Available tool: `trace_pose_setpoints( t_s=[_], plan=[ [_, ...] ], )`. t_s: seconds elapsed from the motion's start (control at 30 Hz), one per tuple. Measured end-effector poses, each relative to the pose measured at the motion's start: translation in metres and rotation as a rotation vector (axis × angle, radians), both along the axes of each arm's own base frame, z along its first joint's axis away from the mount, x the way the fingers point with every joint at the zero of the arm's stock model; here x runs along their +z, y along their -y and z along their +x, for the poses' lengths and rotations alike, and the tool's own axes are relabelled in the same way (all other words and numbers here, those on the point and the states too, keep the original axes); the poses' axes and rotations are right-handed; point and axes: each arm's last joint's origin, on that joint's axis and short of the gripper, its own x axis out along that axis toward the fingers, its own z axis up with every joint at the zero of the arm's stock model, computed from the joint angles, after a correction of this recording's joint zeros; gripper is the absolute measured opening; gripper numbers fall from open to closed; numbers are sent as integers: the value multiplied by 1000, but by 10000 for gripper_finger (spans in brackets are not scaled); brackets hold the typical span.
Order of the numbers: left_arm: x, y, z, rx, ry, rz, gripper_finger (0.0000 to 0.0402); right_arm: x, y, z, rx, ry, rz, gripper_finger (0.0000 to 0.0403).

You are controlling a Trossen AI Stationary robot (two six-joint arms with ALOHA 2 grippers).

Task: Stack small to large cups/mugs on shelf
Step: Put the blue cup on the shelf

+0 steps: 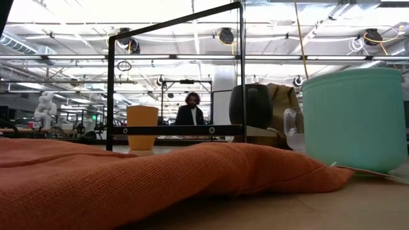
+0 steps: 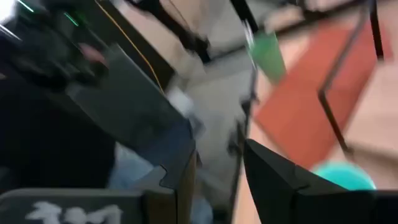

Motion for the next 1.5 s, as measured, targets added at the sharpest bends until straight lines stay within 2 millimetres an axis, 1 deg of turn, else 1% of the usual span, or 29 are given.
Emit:
trace_pose_setpoints(
  t_s=[0.13,0.23,0.33,0.47,0.67,0.77,1.17,1.5],
  plan=[
    [1,0,0,-6,7,13,76,-3,-16,8,23,-234,-94,123],
    [1,0,0,-16,8,33,76,-13,-27,9,29,-413,-167,123],
    [0,0,0,-18,8,36,76,-23,-36,12,17,-513,-207,123],
    [1,1,0,-40,10,52,76,-35,-41,15,-18,-626,-259,123],
    [1,1,0,-66,13,72,76,-50,-42,17,-55,-774,-378,123],
    [1,2,0,-69,13,76,76,-55,-43,19,-62,-812,-409,123],
    [1,13,0,-109,20,82,76,-63,-53,29,-83,-841,-410,123],
    [1,22,-1,-128,23,85,76,-73,-59,36,-94,-897,-448,123]
  ],
)
